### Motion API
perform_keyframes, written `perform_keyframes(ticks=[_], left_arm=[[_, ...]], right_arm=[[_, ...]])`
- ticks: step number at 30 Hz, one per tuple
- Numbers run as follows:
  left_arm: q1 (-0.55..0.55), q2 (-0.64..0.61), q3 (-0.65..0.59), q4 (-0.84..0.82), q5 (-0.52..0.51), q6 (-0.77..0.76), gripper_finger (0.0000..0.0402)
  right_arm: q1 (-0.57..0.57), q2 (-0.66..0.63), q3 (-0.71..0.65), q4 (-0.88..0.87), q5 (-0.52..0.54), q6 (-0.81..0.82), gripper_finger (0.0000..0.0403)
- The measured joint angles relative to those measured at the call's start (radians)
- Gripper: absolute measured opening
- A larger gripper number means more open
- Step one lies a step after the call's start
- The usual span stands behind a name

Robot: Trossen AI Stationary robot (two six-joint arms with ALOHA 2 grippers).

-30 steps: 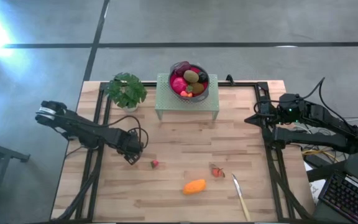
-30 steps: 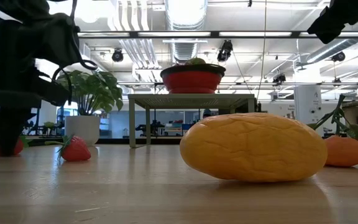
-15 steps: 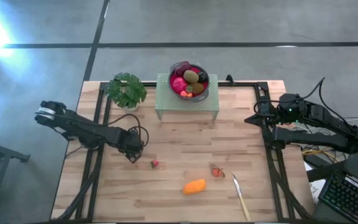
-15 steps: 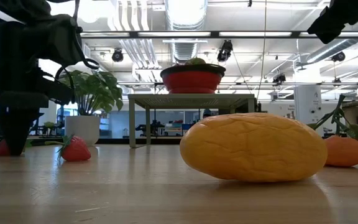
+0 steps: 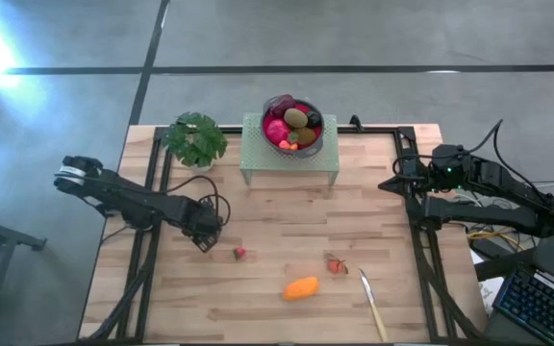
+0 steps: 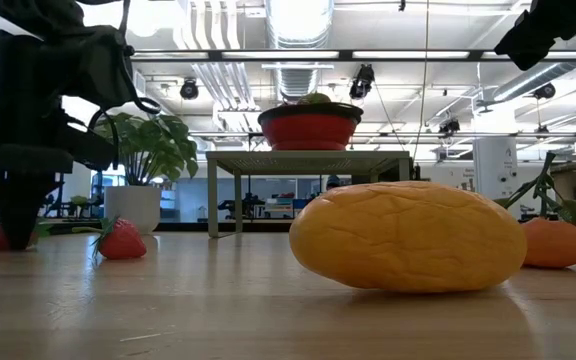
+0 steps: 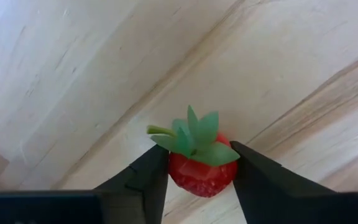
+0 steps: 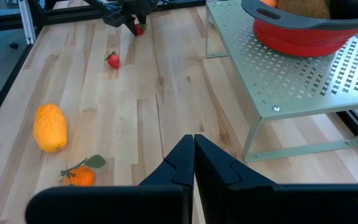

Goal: Pick & Place Fruit
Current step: Put the strawberry into the red strainer bowl on the shelf

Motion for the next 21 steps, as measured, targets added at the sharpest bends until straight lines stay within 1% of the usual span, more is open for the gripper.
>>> perform_keyframes(ticks=[3,5,10,12,16,18,21], left_arm=[[0.000,0.000,0.002,-0.001,-0.004,0.002,0.0147],[0.000,0.000,0.006,-0.003,-0.035,0.006,0.0145],[0.009,0.000,0.043,0.010,-0.107,0.049,0.0166],[0.013,-0.001,0.068,0.031,-0.147,0.074,0.0168],[0.026,-0.015,0.120,0.127,-0.277,0.159,0.0155],[0.035,-0.023,0.146,0.209,-0.336,0.228,0.0149],[0.058,-0.035,0.187,0.351,-0.418,0.351,0.0151]], right_arm=[[0.000,0.000,0.000,0.000,0.000,0.000,0.0008],[0.000,0.000,0.000,0.000,0.000,0.000,0.0008],[0.000,0.000,0.000,0.000,0.000,0.000,0.0008],[0.000,0.000,0.000,0.000,0.000,0.000,0.0008],[0.000,0.000,0.000,0.000,0.000,0.000,0.0008],[0.000,0.000,0.000,0.000,0.000,0.000,0.0008],[0.000,0.000,0.000,0.000,0.000,0.000,0.0008]])
